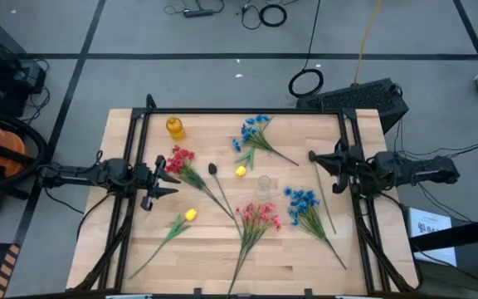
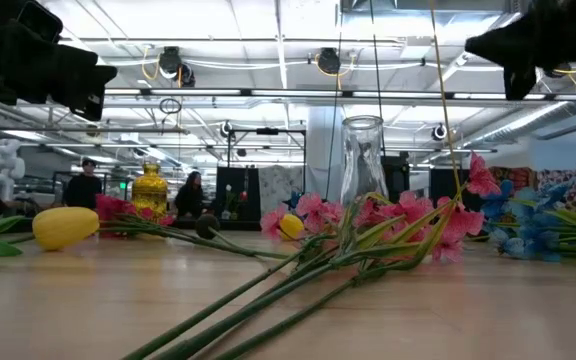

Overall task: Sort flowers into vase by color
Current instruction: Put the bottom blue flowers into the transparent vase

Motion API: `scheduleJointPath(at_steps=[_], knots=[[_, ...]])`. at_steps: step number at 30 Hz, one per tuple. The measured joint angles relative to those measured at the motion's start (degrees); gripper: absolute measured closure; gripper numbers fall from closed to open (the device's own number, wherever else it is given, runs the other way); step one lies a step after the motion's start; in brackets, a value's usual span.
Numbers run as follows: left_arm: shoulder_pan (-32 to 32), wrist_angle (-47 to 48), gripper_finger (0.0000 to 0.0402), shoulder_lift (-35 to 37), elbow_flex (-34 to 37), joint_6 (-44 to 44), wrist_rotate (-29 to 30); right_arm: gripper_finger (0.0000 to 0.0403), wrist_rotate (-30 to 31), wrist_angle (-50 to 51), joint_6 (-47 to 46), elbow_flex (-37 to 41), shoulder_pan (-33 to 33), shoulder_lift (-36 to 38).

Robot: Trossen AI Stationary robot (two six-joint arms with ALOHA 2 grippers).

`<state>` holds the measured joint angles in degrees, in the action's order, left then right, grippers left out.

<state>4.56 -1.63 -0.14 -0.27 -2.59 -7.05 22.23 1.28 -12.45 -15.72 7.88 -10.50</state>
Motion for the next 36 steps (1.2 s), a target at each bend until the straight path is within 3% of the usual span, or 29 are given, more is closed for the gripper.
scheduleJointPath(at_steps=[6, 11, 14, 17, 24, 36], knots=[[0.0, 0.0, 0.0268, 0.0, 0.0, 0.0, 0.0, 0.0401, 3.6, 16.5, -6.8, -18.3, 0.0, -18.0], [0.0, 0.0, 0.0268, 0.0, 0.0, 0.0, 0.0, 0.0402, 3.3, 35.1, -24.4, -33.2, 0.0, -35.6], [0.0, 0.0, 0.0268, 0.0, 0.0, 0.0, 0.0, 0.0402, 0.7, 48.8, -34.8, -41.1, 0.0, -45.3], [0.0, 0.0, 0.0268, 0.0, 0.0, 0.0, 0.0, 0.0402, -5.9, 59.6, -39.9, -46.3, 0.0, -52.9], [0.0, 0.0, 0.0268, 0.0, 0.0, 0.0, 0.0, 0.0394, -18.5, 69.8, -50.0, -47.6, 3.0, -61.9], [0.0, 0.0, 0.0268, 0.0, 0.0, 0.0, 0.0, 0.0283, -20.3, 70.0, -65.2, -44.5, 18.9, -67.1]])
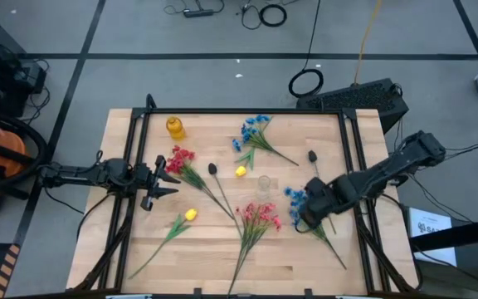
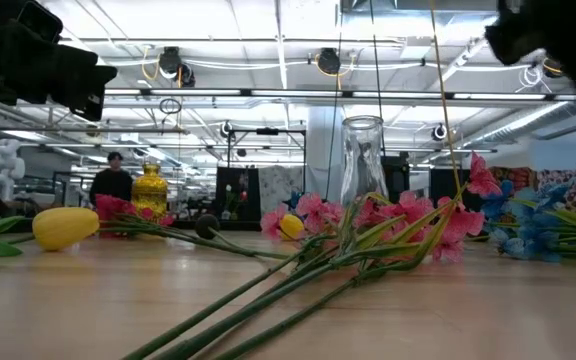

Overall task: Sort flowers into vase by color
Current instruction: Put the bottom blue flowers into the transparent vase

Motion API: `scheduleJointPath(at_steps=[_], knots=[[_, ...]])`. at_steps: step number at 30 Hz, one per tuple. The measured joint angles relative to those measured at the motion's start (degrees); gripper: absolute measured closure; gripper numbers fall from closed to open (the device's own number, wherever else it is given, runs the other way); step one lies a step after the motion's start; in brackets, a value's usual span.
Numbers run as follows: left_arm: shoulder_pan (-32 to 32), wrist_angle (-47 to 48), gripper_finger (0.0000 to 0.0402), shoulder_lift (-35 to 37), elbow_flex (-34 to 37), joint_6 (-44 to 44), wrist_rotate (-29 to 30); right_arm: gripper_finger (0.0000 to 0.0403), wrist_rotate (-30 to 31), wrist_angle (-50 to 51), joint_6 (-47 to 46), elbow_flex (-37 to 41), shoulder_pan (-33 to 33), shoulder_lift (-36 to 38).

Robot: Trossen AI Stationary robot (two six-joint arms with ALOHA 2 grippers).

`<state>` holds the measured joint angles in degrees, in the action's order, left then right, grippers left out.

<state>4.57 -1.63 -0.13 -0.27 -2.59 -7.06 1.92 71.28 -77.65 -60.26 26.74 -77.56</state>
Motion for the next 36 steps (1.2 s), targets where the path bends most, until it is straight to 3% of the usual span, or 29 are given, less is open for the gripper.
scheduleJointPath(at_steps=[7, 13, 23, 31, 36], knots=[[0.0, 0.0, 0.0268, 0.0, 0.0, 0.0, 0.0, 0.0214, -4.0, -8.2, -6.6, 7.7, 6.5, 0.2], [0.0, 0.0, 0.0268, 0.0, 0.0, 0.0, 0.0, 0.0191, -5.7, -18.3, -10.7, 14.9, 7.7, 0.1], [0.0, 0.0, 0.0268, 0.0, 0.0, 0.0, 0.0, 0.0201, -6.6, -24.8, -11.9, 19.6, 7.6, -0.7], [0.0, 0.0, 0.0268, 0.0, 0.0, 0.0, 0.0, 0.0223, -6.5, -29.4, -6.6, 19.6, 7.6, -7.5], [0.0, 0.0, 0.0268, 0.0, 0.0, 0.0, 0.0, 0.0257, -6.7, -31.6, -3.8, 19.3, 7.6, -11.0]])
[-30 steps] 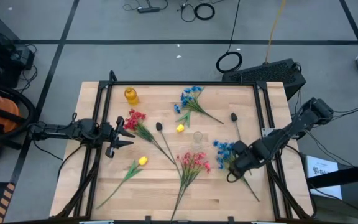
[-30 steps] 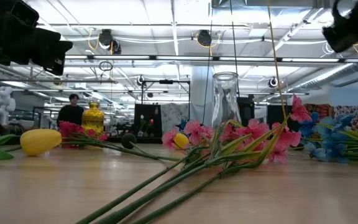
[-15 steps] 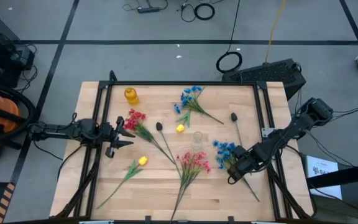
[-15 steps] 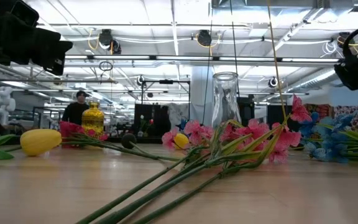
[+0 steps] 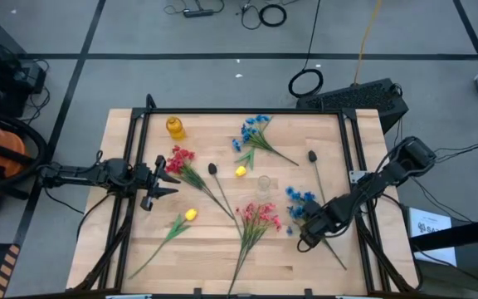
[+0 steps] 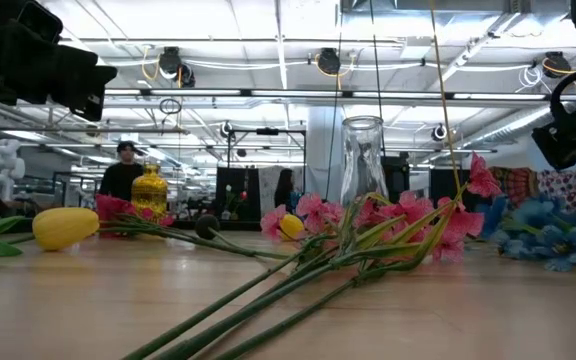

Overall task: Sort flowers into vase by color
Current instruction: Put the bottom blue flowers into the transparent vase

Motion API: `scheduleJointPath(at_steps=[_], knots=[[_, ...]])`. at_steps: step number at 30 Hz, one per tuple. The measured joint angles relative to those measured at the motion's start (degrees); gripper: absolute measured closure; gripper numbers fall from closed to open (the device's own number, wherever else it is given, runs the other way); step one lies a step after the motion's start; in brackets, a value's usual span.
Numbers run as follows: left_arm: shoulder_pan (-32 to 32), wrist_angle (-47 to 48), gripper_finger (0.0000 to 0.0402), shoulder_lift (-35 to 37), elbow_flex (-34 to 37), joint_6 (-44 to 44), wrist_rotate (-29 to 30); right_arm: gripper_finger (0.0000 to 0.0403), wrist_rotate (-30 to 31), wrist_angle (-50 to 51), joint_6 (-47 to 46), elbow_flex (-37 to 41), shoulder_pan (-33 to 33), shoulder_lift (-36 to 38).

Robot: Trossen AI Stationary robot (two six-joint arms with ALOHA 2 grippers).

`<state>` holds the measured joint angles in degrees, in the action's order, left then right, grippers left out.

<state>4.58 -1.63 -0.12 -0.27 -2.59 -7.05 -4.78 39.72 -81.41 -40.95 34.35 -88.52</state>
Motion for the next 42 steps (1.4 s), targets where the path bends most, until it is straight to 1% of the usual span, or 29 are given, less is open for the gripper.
scheduleJointPath(at_steps=[2, 4, 6, 8, 12, 15, 17, 22, 25, 28, 30, 32, 34, 35, 38, 40, 42], knots=[[0.0, 0.0, 0.0268, 0.0, 0.0, 0.0, 0.0, 0.0284, 0.2, -0.3, 0.9, 0.0, 0.0, -0.2], [0.0, 0.0, 0.0268, 0.0, 0.0, 0.0, 0.0, 0.0322, 0.6, -0.4, 1.3, 0.0, 0.0, 0.1], [0.0, 0.0, 0.0268, 0.0, 0.0, 0.0, 0.0, 0.0366, 2.2, -0.2, 1.5, 0.1, 0.1, 1.0], [0.0, 0.0, 0.0268, 0.0, 0.0, 0.0, 0.0, 0.0391, 4.1, 0.1, 1.8, 0.2, 0.2, 2.3], [0.0, 0.0, 0.0268, 0.0, 0.0, 0.0, 0.0, 0.0387, 8.1, 1.3, 2.3, 0.5, 0.2, 5.9], [0.0, 0.0, 0.0268, 0.0, 0.0, 0.0, 0.0, 0.0396, 9.3, 1.2, 2.8, 0.5, 0.3, 10.3], [0.0, 0.0, 0.0268, 0.0, 0.0, 0.0, 0.0, 0.0399, 11.5, 1.4, 2.9, 0.4, 0.3, 14.0], [0.0, 0.0, 0.0268, 0.0, 0.0, 0.0, 0.0, 0.0400, 21.3, 5.3, 3.3, -1.9, 0.2, 23.5], [0.0, 0.0, 0.0268, 0.0, 0.0, 0.0, 0.0, 0.0400, 29.0, 6.2, 6.6, -4.4, 0.2, 28.4], [0.0, 0.0, 0.0268, 0.0, 0.0, 0.0, 0.0, 0.0400, 36.6, 5.9, 12.2, -7.4, 0.2, 32.2], [0.0, 0.0, 0.0268, 0.0, 0.0, 0.0, 0.0, 0.0400, 41.7, 5.0, 18.1, -9.4, 0.2, 34.1], [0.0, 0.0, 0.0268, 0.0, 0.0, 0.0, 0.0, 0.0400, 48.3, 1.7, 25.4, -10.8, 0.2, 35.4], [0.0, 0.0, 0.0268, 0.0, 0.0, 0.0, 0.0, 0.0400, 53.1, -4.2, 32.8, -11.9, -0.4, 35.9], [0.0, 0.0, 0.0268, 0.0, 0.0, 0.0, 0.0, 0.0401, 54.3, -7.9, 37.4, -12.3, -0.9, 36.0], [0.0, 0.0, 0.0268, 0.0, 0.0, 0.0, 0.0, 0.0401, 54.3, -19.2, 50.1, -12.4, -3.4, 35.5], [0.0, 0.0, 0.0268, 0.0, 0.0, 0.0, 0.0, 0.0401, 54.0, -24.8, 55.9, -12.4, -5.2, 34.5], [0.0, 0.0, 0.0268, 0.0, 0.0, 0.0, 0.0, 0.0401, 51.7, -28.1, 60.2, -12.4, -7.4, 33.4]])
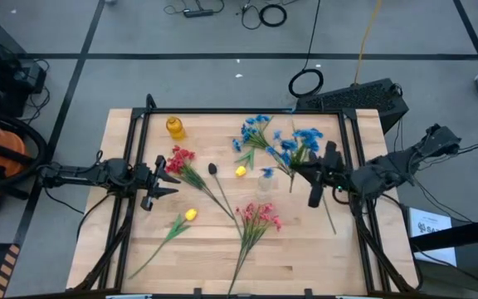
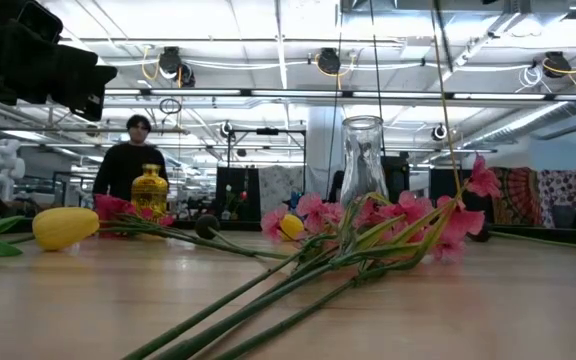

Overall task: Sort flowers into vase by color
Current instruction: Put the bottom blue flowers into the transparent vase

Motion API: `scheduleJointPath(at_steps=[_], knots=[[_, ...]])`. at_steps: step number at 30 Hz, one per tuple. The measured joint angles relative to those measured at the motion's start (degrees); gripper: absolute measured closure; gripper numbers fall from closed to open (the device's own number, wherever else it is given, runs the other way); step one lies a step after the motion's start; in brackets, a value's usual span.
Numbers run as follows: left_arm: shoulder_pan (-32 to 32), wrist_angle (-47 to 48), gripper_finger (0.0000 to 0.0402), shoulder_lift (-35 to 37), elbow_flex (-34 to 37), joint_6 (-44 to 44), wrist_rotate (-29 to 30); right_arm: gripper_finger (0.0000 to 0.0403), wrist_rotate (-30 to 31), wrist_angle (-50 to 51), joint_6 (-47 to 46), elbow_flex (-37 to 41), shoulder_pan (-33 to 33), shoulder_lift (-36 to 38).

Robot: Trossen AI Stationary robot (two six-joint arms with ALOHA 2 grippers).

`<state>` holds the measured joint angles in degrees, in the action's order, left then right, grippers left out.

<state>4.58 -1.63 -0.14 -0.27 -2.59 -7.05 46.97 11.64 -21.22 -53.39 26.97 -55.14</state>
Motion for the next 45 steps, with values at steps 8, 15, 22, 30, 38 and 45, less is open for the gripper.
scheduleJointPath(at_steps=[8, 15, 22, 30, 38, 45], knots=[[0.0, 0.0, 0.0268, 0.0, 0.0, 0.0, 0.0, 0.0401, -17.6, -12.2, 7.9, 0.0, -10.8, -5.5], [0.0, 0.0, 0.0268, 0.0, 0.0, 0.0, 0.0, 0.0401, -24.7, -15.5, 10.6, 0.0, -17.3, -10.3], [0.0, 0.0, 0.0268, 0.0, 0.0, 0.0, 0.0, 0.0401, -24.9, -17.8, 13.9, 0.0, -20.0, -13.6], [0.0, 0.0, 0.0268, 0.0, 0.0, 0.0, 0.0, 0.0401, -24.9, -22.4, 13.1, 3.5, -21.7, -15.4], [0.0, 0.0, 0.0268, 0.0, 0.0, 0.0, 0.0, 0.0401, -24.9, -28.1, 10.8, 11.2, -21.8, -14.7], [0.0, 0.0, 0.0268, 0.0, 0.0, 0.0, 0.0, 0.0401, -24.9, -34.4, 7.5, 18.0, -21.7, -15.0]])
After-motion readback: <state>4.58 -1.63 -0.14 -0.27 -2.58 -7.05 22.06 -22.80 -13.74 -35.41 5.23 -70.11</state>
